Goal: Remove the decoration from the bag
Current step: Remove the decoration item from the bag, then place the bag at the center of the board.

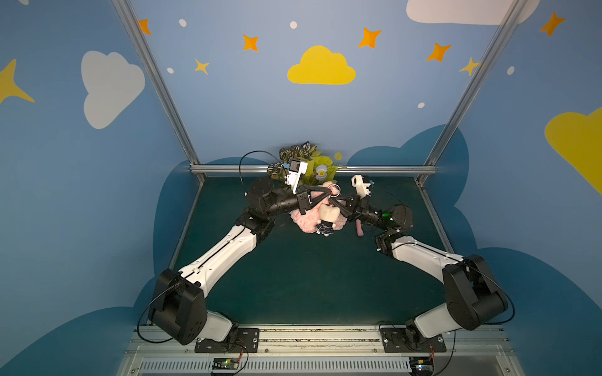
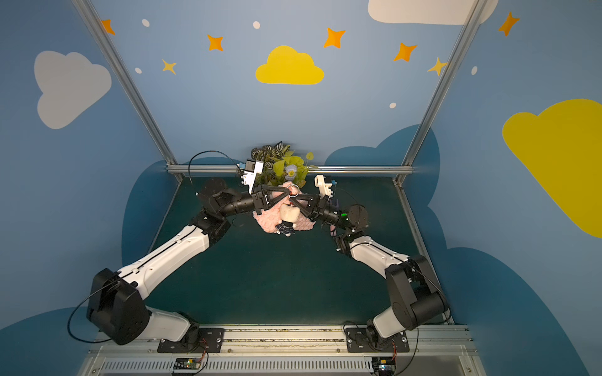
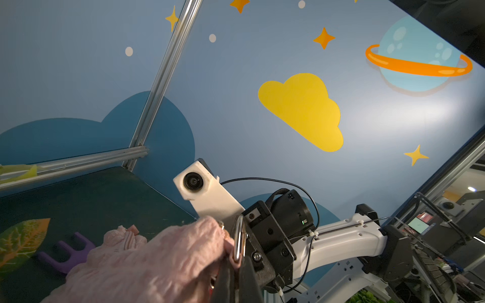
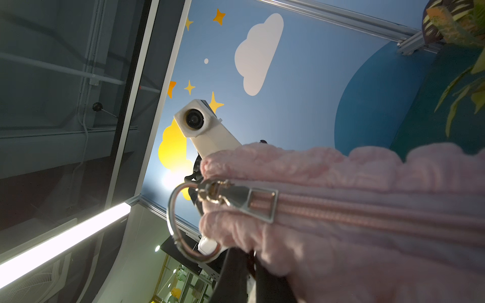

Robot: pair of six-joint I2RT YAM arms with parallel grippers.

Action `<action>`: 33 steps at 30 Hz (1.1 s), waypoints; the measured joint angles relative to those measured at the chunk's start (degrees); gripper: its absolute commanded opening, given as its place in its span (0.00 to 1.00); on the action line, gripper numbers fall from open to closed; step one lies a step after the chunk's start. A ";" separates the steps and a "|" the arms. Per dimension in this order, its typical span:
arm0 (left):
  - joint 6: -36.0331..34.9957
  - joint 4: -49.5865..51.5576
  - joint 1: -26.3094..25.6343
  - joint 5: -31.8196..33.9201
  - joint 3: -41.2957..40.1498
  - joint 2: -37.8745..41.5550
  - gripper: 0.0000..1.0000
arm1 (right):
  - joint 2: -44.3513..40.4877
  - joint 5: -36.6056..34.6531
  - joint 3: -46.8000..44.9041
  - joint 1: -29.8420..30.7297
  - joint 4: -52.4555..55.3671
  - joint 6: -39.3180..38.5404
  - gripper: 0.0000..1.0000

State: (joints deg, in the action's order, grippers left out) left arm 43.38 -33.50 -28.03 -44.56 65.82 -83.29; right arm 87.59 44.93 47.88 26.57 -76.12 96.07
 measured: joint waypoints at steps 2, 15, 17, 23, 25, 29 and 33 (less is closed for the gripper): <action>6.03 -3.87 -0.31 -2.27 0.04 -1.68 0.02 | 0.74 -1.14 0.00 -0.31 -0.94 -0.04 0.00; 11.91 -3.89 2.67 -1.99 -3.61 0.07 0.02 | 0.74 -4.28 -4.00 -2.75 -1.95 0.59 0.00; 9.40 -0.37 3.43 -1.05 -4.26 2.49 0.02 | -0.55 -4.66 -5.05 -3.80 -1.95 0.92 0.00; 5.40 3.91 3.93 1.33 -6.38 6.69 0.02 | -7.74 -3.43 -10.58 -4.57 -0.96 -0.22 0.00; 4.48 5.09 3.96 1.75 -8.02 7.41 0.02 | -10.62 -3.28 -12.70 -4.59 1.73 -2.25 0.00; 2.12 8.41 4.15 2.89 -12.11 8.94 0.02 | -14.08 -3.37 -14.21 -4.79 9.81 -7.67 0.00; -1.40 12.07 4.44 5.46 -16.20 12.31 0.02 | -16.15 -3.78 -14.23 -4.98 19.12 -13.46 0.00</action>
State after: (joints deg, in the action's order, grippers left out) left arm 41.98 -21.43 -23.59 -39.09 49.63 -70.98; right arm 71.44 41.15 33.65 21.58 -56.99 82.61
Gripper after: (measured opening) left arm 0.047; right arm 0.049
